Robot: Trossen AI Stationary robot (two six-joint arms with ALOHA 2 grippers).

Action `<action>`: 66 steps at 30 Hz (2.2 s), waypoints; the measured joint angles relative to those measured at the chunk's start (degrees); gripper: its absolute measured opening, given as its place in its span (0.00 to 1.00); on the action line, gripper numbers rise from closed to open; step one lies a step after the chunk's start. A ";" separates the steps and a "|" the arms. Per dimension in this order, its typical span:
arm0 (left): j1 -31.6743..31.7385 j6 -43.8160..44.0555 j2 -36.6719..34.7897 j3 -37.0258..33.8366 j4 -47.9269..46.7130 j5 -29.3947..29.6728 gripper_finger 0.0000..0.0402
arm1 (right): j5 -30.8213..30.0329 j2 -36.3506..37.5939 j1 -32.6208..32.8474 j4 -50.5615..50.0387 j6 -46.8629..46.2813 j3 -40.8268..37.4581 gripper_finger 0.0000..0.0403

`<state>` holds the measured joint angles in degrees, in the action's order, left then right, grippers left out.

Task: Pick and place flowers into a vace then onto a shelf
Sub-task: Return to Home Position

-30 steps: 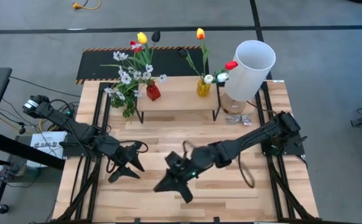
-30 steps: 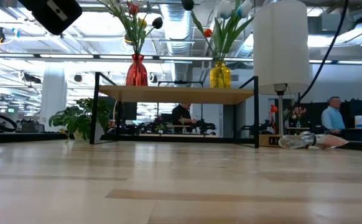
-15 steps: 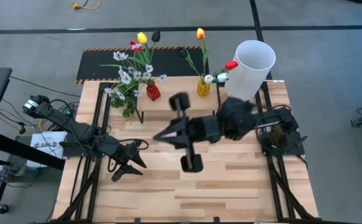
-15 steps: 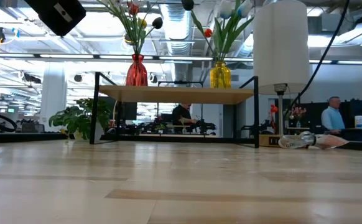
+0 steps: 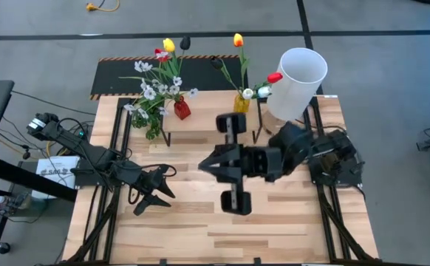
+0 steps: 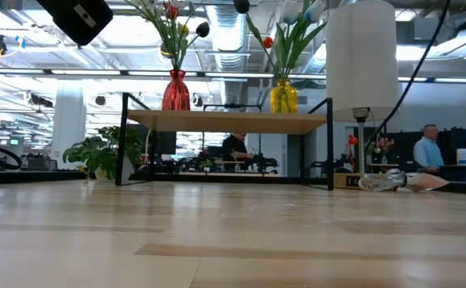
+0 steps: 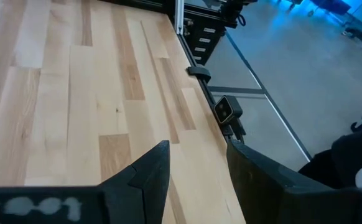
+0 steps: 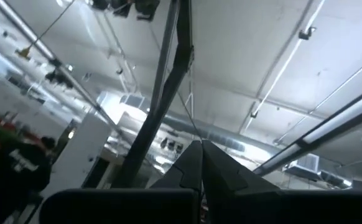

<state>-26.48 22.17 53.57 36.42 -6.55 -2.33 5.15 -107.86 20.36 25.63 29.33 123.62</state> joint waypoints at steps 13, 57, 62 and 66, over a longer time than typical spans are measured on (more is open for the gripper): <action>0.00 -0.76 -0.01 0.00 -0.03 0.00 0.37 | -13.40 0.33 1.63 58.70 -2.86 -36.12 0.00; 9.09 -16.89 -3.94 15.40 12.08 20.27 0.37 | -15.65 72.17 -8.77 8.30 -22.94 -88.49 0.00; 9.75 -20.66 -10.31 18.12 4.84 24.55 0.37 | -15.74 77.85 -8.77 5.06 -23.04 -90.28 0.00; 10.54 -20.19 -16.60 18.14 -1.32 27.64 0.37 | -15.77 81.05 -8.77 4.45 -23.37 -91.99 0.00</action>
<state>-15.94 1.99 36.97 54.56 -7.87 25.31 -10.62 -26.82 11.60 30.08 5.95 31.63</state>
